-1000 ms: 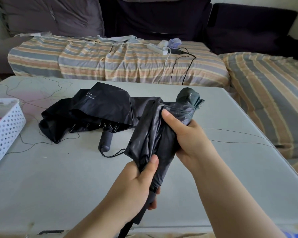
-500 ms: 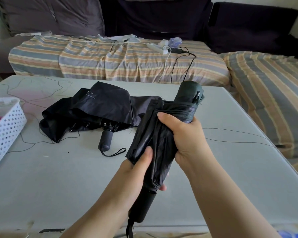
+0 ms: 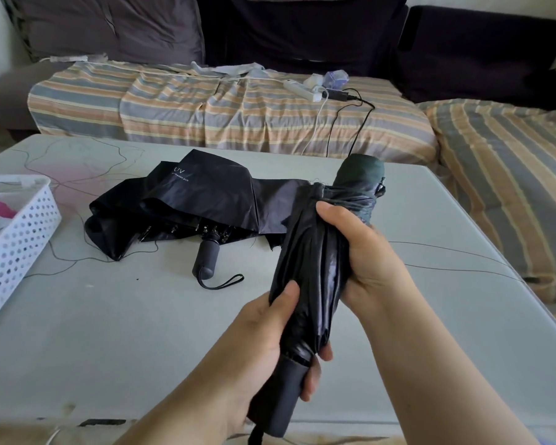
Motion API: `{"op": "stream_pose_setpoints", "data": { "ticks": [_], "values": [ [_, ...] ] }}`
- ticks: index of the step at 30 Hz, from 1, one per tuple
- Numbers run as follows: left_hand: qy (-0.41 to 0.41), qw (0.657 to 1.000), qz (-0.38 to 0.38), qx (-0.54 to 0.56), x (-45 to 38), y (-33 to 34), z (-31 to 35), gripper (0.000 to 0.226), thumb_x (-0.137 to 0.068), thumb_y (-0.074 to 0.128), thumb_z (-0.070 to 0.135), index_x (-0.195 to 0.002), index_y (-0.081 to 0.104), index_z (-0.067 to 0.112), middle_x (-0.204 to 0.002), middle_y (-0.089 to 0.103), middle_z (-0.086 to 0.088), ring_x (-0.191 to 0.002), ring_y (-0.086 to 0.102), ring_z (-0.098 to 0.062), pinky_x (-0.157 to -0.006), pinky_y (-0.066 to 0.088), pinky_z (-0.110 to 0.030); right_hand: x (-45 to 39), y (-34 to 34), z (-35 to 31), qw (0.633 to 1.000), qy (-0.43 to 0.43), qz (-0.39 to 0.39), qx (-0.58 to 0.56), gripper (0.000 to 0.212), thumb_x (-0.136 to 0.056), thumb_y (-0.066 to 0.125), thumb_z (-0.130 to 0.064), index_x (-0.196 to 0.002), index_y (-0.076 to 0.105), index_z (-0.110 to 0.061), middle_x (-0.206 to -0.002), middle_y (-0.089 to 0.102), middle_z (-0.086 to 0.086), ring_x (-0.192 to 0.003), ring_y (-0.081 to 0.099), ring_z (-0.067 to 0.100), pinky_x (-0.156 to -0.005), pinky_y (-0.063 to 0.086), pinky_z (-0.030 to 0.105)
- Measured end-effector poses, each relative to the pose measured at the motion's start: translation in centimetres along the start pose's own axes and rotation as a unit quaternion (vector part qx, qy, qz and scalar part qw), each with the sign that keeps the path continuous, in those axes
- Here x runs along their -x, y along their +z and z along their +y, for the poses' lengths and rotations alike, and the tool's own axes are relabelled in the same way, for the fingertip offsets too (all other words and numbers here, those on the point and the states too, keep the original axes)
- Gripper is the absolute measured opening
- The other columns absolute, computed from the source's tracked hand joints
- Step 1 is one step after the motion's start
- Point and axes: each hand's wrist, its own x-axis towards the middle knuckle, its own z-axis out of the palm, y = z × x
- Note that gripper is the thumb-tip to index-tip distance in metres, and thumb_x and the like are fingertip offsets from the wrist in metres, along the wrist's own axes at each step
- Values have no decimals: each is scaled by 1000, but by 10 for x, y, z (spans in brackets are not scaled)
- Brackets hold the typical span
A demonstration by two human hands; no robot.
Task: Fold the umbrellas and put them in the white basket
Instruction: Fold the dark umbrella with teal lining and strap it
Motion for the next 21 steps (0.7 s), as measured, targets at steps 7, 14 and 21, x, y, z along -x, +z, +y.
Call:
{"op": "stream_pose_setpoints", "data": {
  "ticks": [7, 14, 21],
  "values": [
    [143, 944, 123, -271, 1, -2, -16, 28, -84, 34, 62, -80, 55, 44, -66, 65, -3, -57, 64, -17, -60, 50, -26, -8, 1, 9, 990, -48, 130, 29, 11, -80, 71, -5, -78, 61, -9, -69, 61, 10, -60, 62, 22, -62, 55, 34],
    [-36, 993, -84, -69, 3, -10, 5, 61, -73, 57, 60, -108, 59, 9, -92, 69, -18, -74, 69, -31, -58, 55, -34, -6, 3, 2, 998, -18, 53, -25, 4, -86, 63, -6, -82, 61, -6, -59, 63, 7, -48, 61, 18, -47, 51, 25],
    [76, 979, 42, -182, 5, 2, 2, 33, -80, 46, 54, -84, 55, 22, -66, 61, -3, -40, 50, -21, -43, 43, -28, -4, 2, 5, 998, -50, 39, 14, 9, -84, 67, -13, -87, 60, -8, -65, 63, 5, -54, 60, 19, -54, 50, 28]
  ]
}}
